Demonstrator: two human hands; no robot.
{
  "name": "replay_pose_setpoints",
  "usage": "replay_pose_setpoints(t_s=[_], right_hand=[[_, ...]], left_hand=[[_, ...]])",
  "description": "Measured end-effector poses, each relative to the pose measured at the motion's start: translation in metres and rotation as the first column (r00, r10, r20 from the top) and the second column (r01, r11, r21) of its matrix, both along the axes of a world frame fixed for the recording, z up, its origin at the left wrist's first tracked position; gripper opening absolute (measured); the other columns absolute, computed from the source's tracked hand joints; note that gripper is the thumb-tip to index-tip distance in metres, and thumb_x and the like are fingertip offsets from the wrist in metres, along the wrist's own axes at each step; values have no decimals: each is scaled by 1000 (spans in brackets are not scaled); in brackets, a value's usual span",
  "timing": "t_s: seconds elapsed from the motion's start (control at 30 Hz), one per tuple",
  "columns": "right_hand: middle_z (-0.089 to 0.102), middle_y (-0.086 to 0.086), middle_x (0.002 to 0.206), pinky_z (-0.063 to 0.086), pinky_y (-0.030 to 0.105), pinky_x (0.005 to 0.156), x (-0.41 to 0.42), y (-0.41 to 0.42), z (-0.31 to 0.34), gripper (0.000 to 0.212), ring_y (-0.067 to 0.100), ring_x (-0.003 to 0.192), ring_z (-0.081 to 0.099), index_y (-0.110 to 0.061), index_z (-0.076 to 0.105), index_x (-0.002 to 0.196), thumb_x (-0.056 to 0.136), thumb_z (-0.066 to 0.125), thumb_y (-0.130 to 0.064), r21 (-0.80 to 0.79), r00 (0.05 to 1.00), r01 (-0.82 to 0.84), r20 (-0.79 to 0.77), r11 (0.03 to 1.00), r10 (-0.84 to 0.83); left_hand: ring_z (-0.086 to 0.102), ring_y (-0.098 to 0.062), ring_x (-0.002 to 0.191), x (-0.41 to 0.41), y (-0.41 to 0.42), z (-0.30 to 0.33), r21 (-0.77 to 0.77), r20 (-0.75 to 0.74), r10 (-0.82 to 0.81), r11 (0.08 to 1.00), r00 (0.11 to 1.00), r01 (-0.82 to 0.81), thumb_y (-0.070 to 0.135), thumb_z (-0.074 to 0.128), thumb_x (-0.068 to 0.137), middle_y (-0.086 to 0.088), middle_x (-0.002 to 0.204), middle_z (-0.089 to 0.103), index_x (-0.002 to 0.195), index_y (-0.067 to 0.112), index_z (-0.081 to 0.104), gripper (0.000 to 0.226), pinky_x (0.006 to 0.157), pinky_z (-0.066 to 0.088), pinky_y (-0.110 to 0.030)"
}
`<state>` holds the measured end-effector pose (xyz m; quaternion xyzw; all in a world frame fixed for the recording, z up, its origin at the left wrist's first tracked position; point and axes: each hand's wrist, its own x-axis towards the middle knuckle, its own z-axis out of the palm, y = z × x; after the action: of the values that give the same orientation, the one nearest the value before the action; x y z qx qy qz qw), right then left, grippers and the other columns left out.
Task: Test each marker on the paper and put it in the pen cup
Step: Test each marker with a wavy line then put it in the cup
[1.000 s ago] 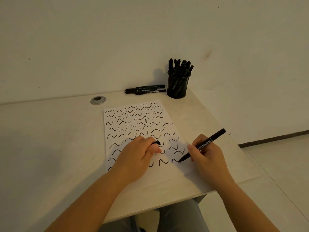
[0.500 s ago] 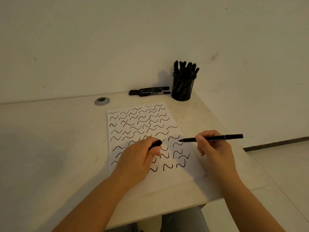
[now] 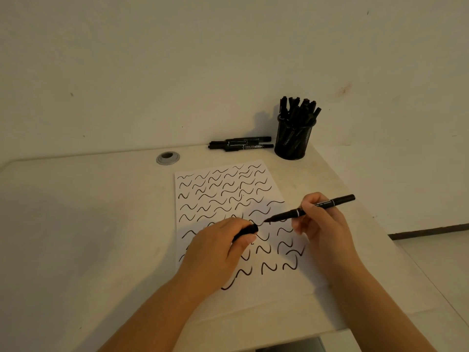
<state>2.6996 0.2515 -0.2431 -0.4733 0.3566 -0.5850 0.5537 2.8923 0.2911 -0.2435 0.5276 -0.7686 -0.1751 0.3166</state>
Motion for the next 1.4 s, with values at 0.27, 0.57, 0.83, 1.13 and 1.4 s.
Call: replay_pose_setpoints(t_s=[0.27,0.57,0.83,1.13,1.4], right_hand=[[57,1,51,43,17,51,5,9,5,15,13,51,53,-21,58,64,76,53,-14,-55,993,-22,-115,998,16],[57,-2,51,42,12,53,13,17,6,15,4,50,52,-2,56,74,76,58,13,-64,973,-167,-171,984,154],[61,4,54,39,16,51,16,21,10,16,9,50,51,4,59,78,73,55,-11,-48,977,-204,-67,978,201],[59,5,55,42,18,52,14,20,6,15,10,52,52,1,60,80,74,54,-11,-76,965,-240,-123,968,230],[60,3,57,43,20,53,13,17,2,11,14,53,51,0,59,81,76,54,-9,-104,953,-277,-159,955,259]], left_hand=[[49,4,68,-3,0,0,12,39,9,1000,999,-9,39,43,91,24,73,49,104,27,59,24,60,34,-8],[49,-1,67,-4,2,1,-2,24,-24,1000,999,24,49,34,89,16,74,55,102,28,59,35,58,33,-10],[47,-2,65,-7,3,2,-32,19,-15,999,1000,15,43,34,90,18,59,45,91,25,58,30,55,31,-10],[45,-3,55,-9,5,2,5,-41,-54,999,998,54,38,35,89,14,51,42,82,18,57,31,50,31,-13],[44,-1,49,-8,4,5,65,-95,-93,993,991,99,36,36,89,26,59,51,74,33,49,20,48,31,-12]])
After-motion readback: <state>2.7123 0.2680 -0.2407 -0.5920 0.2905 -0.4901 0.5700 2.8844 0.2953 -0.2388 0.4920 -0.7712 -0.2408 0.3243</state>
